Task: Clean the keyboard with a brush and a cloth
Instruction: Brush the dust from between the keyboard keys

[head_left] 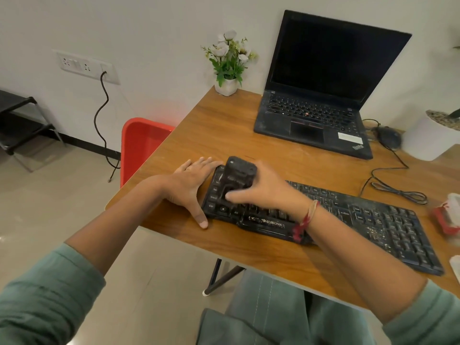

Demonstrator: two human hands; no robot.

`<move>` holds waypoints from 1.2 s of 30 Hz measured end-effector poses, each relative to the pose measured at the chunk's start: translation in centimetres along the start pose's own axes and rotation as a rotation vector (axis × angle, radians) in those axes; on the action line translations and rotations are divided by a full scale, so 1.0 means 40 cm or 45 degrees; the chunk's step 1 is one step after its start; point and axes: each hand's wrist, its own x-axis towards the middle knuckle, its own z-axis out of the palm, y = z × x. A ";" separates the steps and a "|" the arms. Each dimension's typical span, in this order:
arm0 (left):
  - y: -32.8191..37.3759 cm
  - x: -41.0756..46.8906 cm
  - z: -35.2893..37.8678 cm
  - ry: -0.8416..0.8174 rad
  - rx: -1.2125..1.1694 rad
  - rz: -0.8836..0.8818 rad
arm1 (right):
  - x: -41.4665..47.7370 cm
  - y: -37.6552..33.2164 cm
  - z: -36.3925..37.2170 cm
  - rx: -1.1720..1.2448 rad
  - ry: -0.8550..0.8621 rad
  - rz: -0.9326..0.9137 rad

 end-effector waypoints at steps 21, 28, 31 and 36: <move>-0.007 0.009 0.010 -0.004 -0.155 0.001 | -0.022 -0.004 -0.031 0.105 0.093 0.239; -0.005 0.007 0.010 0.002 -0.176 -0.012 | -0.008 0.010 -0.045 -0.067 0.241 0.308; -0.004 0.007 0.010 0.001 -0.168 -0.009 | -0.022 0.004 -0.041 0.203 0.145 0.367; -0.005 0.007 0.011 0.010 -0.182 -0.012 | -0.003 0.009 -0.090 -0.037 0.391 0.397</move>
